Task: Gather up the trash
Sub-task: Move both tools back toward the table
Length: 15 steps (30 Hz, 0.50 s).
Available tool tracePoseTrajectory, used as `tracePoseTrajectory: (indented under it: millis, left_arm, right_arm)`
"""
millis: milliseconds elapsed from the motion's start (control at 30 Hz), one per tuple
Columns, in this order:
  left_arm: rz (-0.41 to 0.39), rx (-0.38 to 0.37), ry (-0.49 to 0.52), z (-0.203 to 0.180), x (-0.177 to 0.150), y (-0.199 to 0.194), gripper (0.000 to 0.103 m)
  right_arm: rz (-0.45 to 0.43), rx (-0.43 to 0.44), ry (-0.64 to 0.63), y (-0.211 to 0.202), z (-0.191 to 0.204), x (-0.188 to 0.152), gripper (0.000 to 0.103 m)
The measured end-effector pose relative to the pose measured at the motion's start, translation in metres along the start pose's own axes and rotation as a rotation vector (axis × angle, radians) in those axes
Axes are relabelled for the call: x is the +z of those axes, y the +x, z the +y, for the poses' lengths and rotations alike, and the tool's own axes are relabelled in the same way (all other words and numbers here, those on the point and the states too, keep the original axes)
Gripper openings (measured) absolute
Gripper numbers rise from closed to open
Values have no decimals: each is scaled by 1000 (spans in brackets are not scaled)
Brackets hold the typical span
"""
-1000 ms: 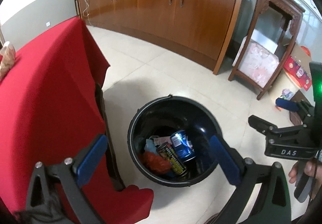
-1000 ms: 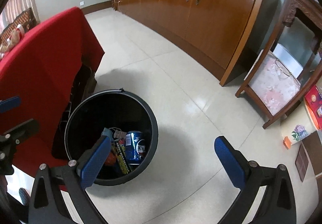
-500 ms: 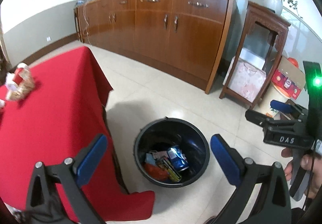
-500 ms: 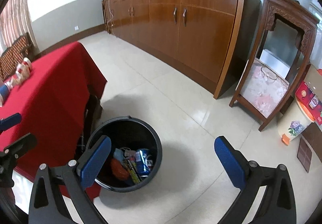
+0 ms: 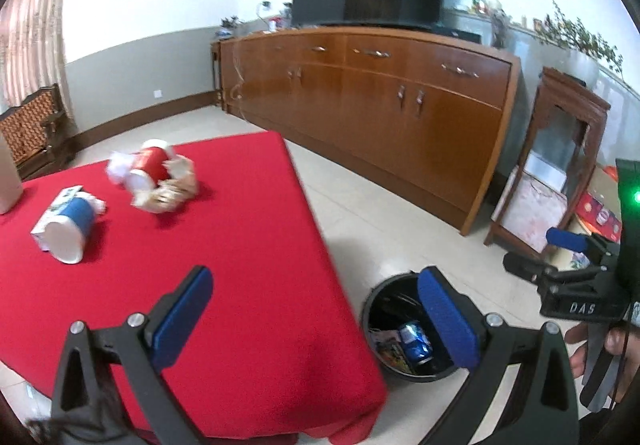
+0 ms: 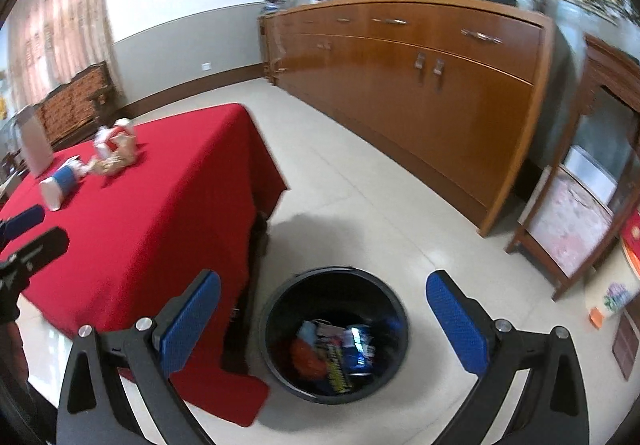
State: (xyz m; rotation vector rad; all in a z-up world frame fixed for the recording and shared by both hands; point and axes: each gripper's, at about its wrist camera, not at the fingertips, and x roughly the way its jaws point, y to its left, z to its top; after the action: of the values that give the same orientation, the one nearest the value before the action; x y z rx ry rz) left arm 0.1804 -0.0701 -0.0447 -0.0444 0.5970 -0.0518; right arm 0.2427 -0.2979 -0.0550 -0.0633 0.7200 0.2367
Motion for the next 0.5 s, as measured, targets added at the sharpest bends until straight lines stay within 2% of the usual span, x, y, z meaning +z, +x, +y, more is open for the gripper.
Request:
tracePoseTrajectory:
  millis: [300,500]
  left_arm:
    - [-32,61,-49,52,-5,-18,103]
    - [-18,141,-71,95,-12,-21,103]
  right_arm:
    - [-43,112,-50,11,71,11,103]
    - [4,111,-124,21,114,24,103]
